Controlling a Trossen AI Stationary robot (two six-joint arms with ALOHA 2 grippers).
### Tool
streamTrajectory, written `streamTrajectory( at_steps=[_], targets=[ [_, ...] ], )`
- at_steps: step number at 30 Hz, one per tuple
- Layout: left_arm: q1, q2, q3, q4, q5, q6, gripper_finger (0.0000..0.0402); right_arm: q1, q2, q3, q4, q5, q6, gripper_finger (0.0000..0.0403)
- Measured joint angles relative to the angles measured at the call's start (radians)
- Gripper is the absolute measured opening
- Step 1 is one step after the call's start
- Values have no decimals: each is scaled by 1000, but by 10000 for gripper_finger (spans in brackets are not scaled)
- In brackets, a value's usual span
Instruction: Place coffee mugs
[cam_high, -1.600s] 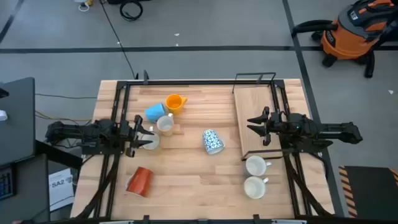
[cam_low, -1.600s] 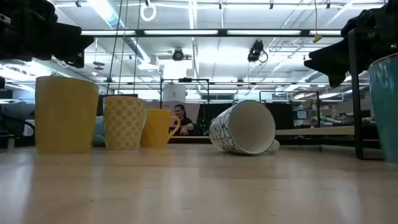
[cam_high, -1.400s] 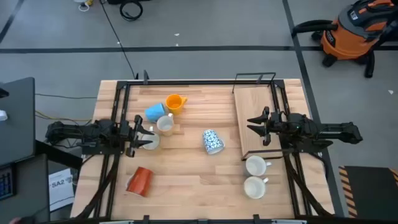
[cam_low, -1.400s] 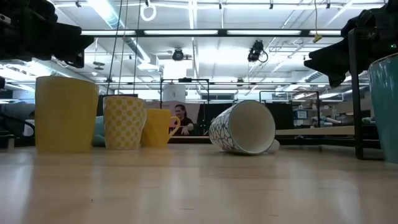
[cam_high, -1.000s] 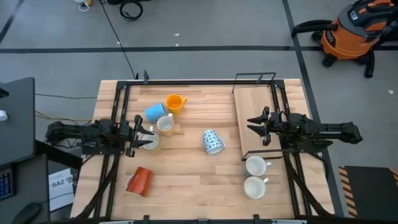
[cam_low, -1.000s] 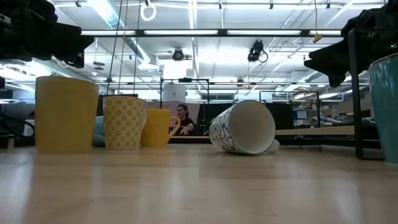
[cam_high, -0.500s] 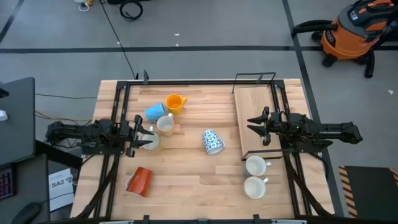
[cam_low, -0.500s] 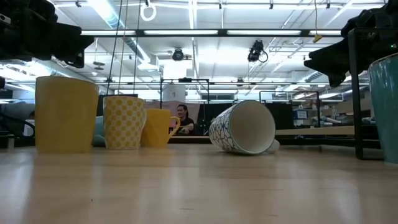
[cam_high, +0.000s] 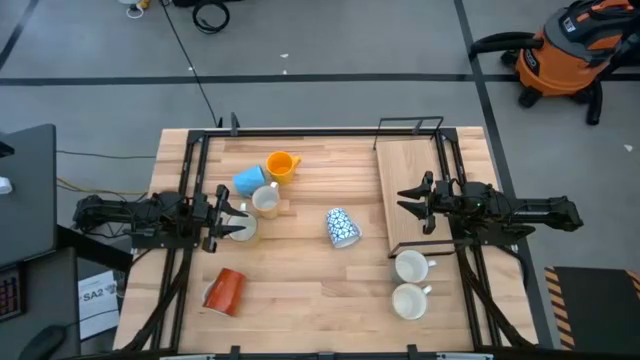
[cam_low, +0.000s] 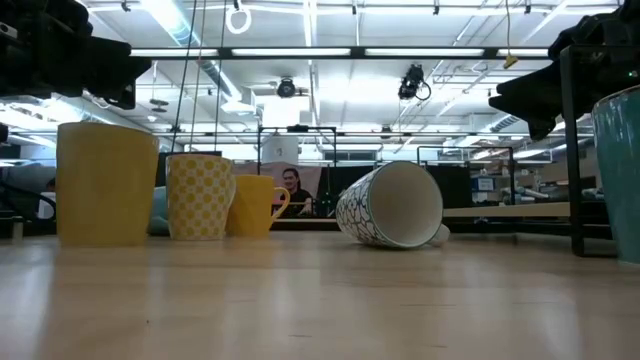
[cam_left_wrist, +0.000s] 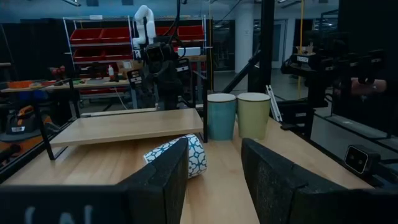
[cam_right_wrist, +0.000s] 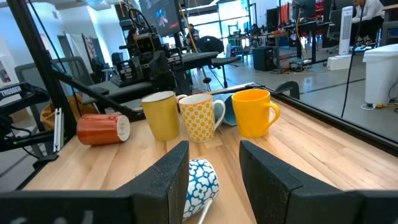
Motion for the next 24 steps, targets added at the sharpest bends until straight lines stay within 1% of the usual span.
streamTrajectory(
  at_steps=[20, 24],
  targets=[
    [0, 0, 0, 2, 0, 1, 156, 0, 0, 0, 0, 0, -2, 147],
    [0, 0, 0, 33, -17, 2, 156, 0, 0, 0, 0, 0, -2, 147]
  ],
)
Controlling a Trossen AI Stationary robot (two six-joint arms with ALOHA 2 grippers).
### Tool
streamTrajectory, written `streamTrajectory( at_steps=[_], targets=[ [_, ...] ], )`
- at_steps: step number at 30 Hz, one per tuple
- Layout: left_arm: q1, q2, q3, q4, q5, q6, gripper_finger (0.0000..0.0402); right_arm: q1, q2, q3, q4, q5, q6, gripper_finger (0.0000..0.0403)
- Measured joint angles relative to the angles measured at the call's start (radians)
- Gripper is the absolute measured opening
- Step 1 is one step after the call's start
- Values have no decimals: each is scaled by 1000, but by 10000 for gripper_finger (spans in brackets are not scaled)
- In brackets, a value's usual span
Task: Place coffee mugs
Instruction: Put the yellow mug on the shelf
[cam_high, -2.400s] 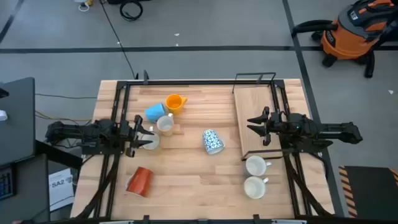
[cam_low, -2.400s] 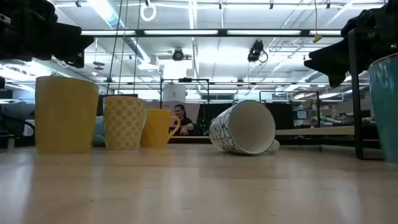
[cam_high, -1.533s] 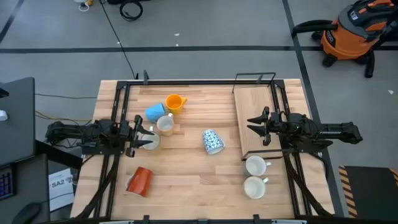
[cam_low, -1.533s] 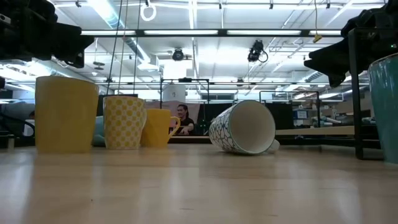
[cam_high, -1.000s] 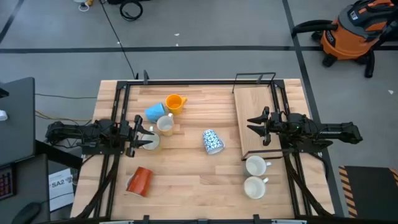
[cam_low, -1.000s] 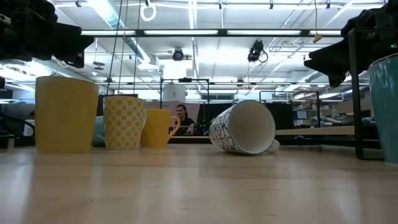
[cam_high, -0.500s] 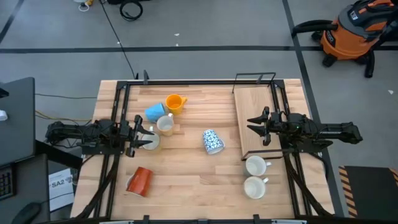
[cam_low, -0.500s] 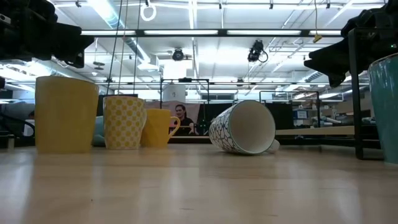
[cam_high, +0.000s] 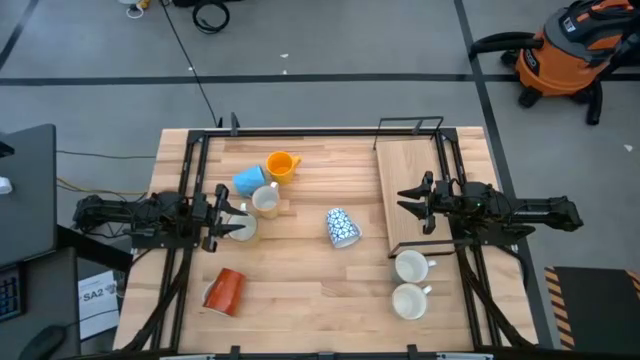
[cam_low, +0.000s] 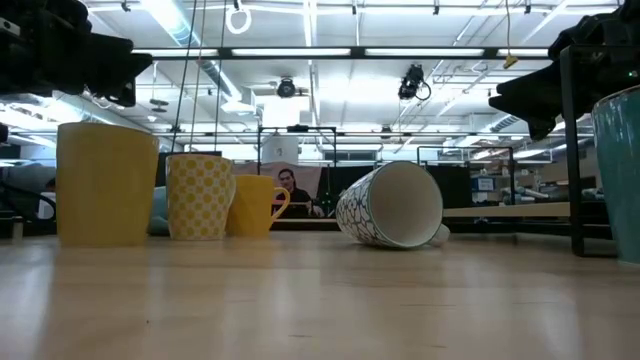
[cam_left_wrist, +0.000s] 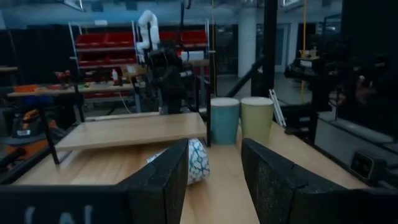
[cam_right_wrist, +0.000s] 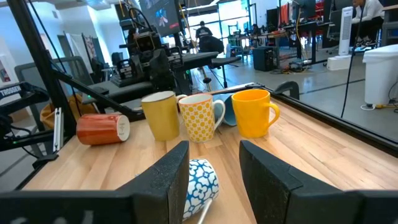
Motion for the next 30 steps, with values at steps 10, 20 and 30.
streamTrajectory(
  at_steps=[10, 20, 30],
  targets=[
    [0, 0, 0, 312, -134, -49, 156, 0, 0, 0, 0, 0, 0, 147],
    [0, 183, 149, 345, -422, -147, 156, 0, 0, 0, 0, 0, 0, 147],
    [89, 640, 588, 10, -650, -271, 156, 0, 0, 0, 0, 3, 0, 147]
  ],
)
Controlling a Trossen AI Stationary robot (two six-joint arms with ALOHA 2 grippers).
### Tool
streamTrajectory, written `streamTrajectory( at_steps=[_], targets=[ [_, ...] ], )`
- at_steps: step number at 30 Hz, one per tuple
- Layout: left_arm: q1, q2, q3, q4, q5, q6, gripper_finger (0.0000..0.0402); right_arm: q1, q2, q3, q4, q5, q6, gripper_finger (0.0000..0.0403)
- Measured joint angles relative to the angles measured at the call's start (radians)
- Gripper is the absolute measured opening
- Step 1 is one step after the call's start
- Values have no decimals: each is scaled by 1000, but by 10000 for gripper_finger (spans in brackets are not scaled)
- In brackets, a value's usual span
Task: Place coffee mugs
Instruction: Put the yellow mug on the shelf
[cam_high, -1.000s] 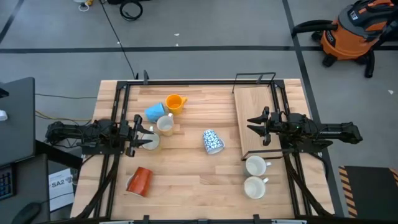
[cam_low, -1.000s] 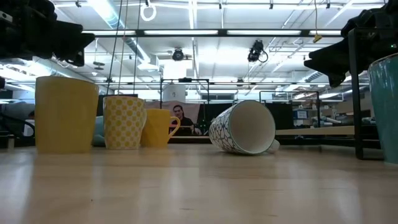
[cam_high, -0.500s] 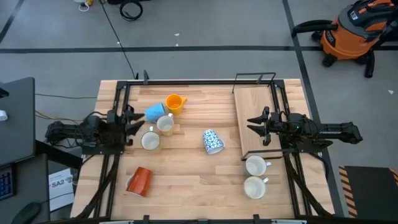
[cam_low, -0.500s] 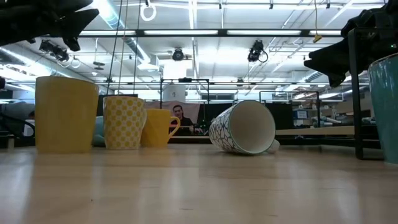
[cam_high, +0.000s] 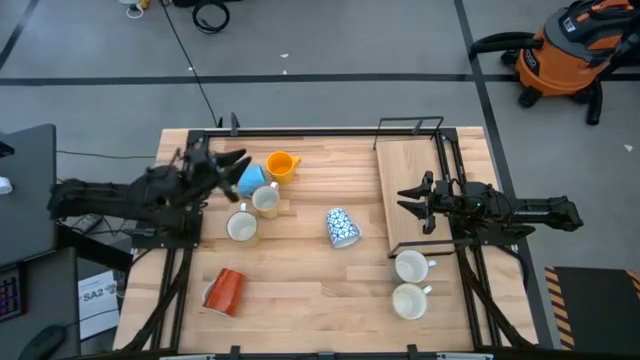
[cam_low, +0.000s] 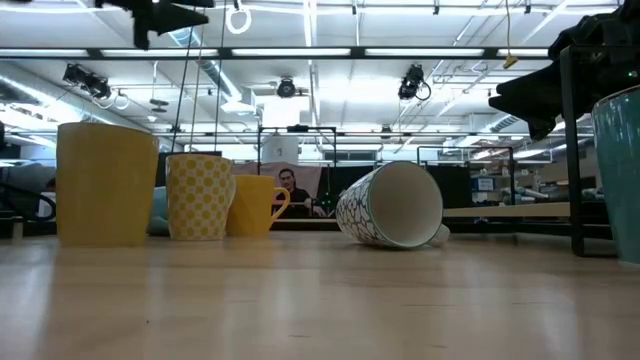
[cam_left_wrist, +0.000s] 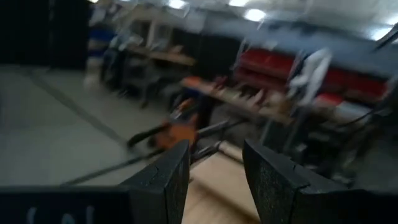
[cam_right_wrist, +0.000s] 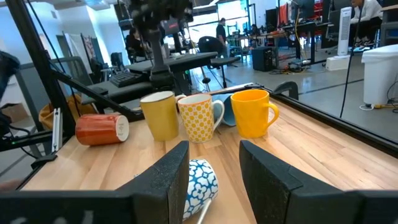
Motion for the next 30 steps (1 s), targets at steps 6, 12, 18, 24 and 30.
streamTrajectory(
  at_steps=[6, 12, 18, 24, 30],
  targets=[
    [162, 222, 290, -376, 123, -93, 156, 0, 0, 0, 0, 0, 2, 147],
    [376, 418, 512, -676, 364, -119, 156, 0, 0, 0, 0, 0, 2, 147],
    [571, 579, 595, -859, 524, -118, 156, 0, 0, 0, 0, 0, 2, 147],
    [690, 716, 595, -890, 622, -117, 156, 0, 0, 0, 0, 0, 2, 147],
    [723, 829, 595, -890, 697, -115, 156, 0, 0, 0, 0, 0, 3, 147]
  ],
)
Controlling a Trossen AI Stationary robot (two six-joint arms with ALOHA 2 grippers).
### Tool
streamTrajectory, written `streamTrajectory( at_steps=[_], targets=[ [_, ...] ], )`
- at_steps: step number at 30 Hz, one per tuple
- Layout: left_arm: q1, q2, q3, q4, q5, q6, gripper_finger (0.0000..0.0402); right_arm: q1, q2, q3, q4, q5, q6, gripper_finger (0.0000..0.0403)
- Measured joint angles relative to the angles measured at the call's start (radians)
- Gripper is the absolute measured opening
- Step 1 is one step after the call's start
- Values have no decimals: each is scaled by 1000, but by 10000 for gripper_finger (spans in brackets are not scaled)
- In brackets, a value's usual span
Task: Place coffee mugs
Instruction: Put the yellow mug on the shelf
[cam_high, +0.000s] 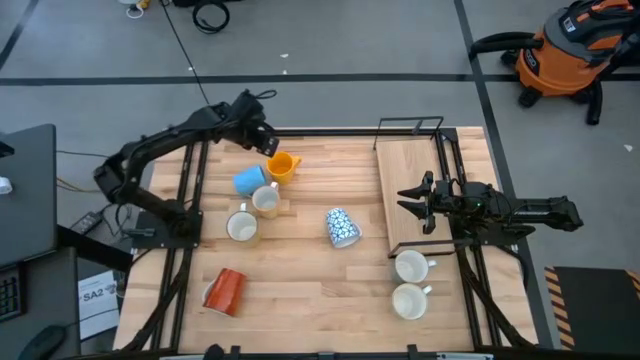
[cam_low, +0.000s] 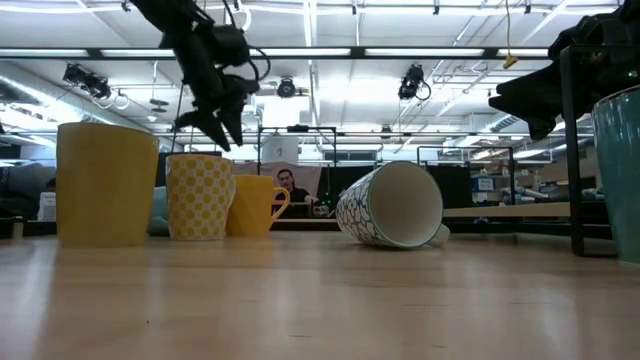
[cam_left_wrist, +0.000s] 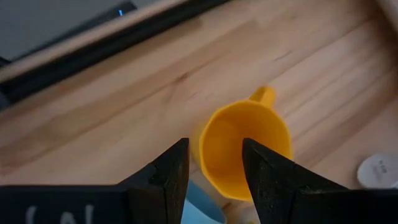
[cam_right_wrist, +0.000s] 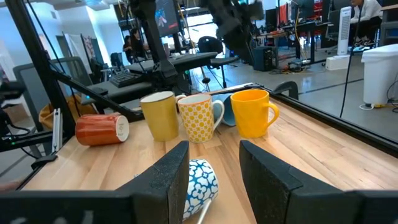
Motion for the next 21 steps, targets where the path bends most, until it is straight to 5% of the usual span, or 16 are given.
streamTrajectory(
  at_steps=[21],
  targets=[
    [-15, 169, 0, -8, 7, 0, 155, 0, 0, 0, 0, 0, 0, 147]
  ],
)
